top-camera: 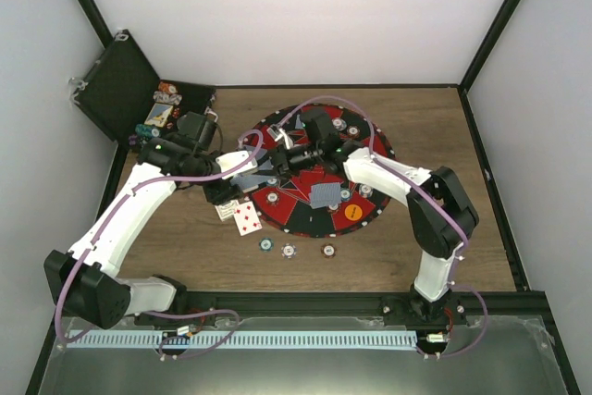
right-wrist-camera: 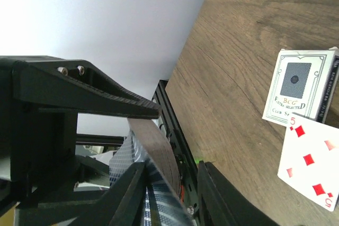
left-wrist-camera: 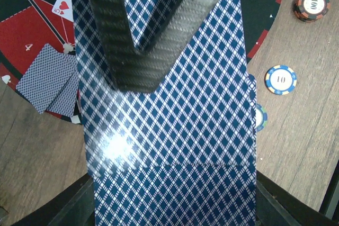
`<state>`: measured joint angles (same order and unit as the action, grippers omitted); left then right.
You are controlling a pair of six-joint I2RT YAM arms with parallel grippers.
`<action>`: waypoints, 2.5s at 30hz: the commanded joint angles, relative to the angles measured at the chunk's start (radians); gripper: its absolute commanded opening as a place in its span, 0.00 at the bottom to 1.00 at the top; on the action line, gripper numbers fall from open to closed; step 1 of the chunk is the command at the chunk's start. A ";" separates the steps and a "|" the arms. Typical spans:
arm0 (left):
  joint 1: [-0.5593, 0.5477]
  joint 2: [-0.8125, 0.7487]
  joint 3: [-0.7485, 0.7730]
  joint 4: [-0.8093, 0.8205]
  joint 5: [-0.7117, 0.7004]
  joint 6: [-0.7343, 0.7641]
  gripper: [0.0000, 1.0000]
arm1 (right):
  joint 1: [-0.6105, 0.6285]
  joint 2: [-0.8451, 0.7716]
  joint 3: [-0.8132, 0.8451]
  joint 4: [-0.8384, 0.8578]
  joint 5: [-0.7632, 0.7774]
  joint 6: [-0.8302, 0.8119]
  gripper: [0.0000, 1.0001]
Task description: Distribute texas hold em gaming equipment
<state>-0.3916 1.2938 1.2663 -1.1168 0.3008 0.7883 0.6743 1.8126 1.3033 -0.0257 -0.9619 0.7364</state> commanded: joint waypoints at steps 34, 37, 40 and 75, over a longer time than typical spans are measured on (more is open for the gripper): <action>-0.003 -0.032 -0.011 -0.004 0.000 0.015 0.04 | -0.122 0.050 0.157 -0.177 1.393 -0.873 0.01; -0.003 -0.029 -0.010 -0.006 -0.001 0.017 0.04 | -0.059 0.077 0.031 0.106 1.522 -1.148 0.01; -0.003 -0.024 -0.007 -0.010 0.004 0.017 0.04 | -0.038 0.155 0.036 0.148 1.555 -1.267 0.01; -0.003 -0.002 0.074 -0.049 0.038 -0.001 0.04 | 0.016 0.011 -0.027 -0.172 1.231 -0.951 0.91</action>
<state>-0.3916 1.2884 1.3071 -1.1564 0.3092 0.7879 0.6842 1.8797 1.2739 -0.1429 0.3031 -0.3168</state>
